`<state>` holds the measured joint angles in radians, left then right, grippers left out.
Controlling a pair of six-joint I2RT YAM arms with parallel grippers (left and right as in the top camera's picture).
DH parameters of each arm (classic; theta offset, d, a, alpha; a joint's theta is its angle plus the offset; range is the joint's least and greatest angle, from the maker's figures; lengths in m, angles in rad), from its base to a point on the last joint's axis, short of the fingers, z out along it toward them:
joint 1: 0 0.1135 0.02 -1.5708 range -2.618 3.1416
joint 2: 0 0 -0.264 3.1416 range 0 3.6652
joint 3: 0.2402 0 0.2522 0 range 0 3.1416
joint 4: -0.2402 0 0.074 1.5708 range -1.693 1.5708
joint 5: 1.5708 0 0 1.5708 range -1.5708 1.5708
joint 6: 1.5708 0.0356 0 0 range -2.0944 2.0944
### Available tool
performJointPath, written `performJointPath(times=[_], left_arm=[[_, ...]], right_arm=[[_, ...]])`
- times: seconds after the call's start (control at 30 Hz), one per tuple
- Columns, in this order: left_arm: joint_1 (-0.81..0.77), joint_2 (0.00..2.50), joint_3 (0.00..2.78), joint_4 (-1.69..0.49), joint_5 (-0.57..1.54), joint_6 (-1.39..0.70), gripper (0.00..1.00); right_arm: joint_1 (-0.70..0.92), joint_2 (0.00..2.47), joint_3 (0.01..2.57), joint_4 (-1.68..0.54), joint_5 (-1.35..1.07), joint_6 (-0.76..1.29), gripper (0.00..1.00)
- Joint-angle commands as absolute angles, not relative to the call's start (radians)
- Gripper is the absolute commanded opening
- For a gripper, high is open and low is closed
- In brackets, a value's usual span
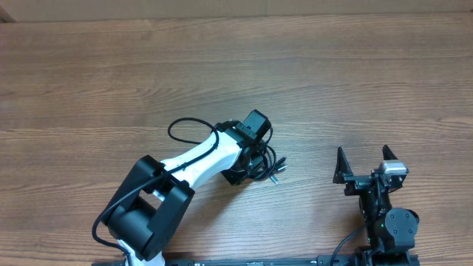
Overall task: Untangle cables
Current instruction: 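Reach the left gripper forward and down onto the black cable bundle, then close the left gripper on the cables and lift the bundle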
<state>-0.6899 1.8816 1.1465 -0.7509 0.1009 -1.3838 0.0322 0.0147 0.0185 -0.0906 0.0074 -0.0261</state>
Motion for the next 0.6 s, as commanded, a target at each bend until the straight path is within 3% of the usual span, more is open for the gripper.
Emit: performJointPath(times=[0.0, 0.27, 0.57], left_arm=[[-0.694, 1.893, 1.160, -0.744, 0.094, -1.391, 0.06], [-0.692, 1.871, 1.187, -0.767, 0.085, -1.263, 0.04], [-0.694, 1.642, 1.407, -0.834, 0.020, -0.822, 0.04]], right_arm=[[0.027, 0.007, 0.010, -0.086, 0.014, -0.023, 1.00], [0.027, 0.007, 0.010, -0.086, 0.014, -0.023, 1.00], [0.027, 0.007, 0.010, -0.086, 0.014, -0.023, 1.00]])
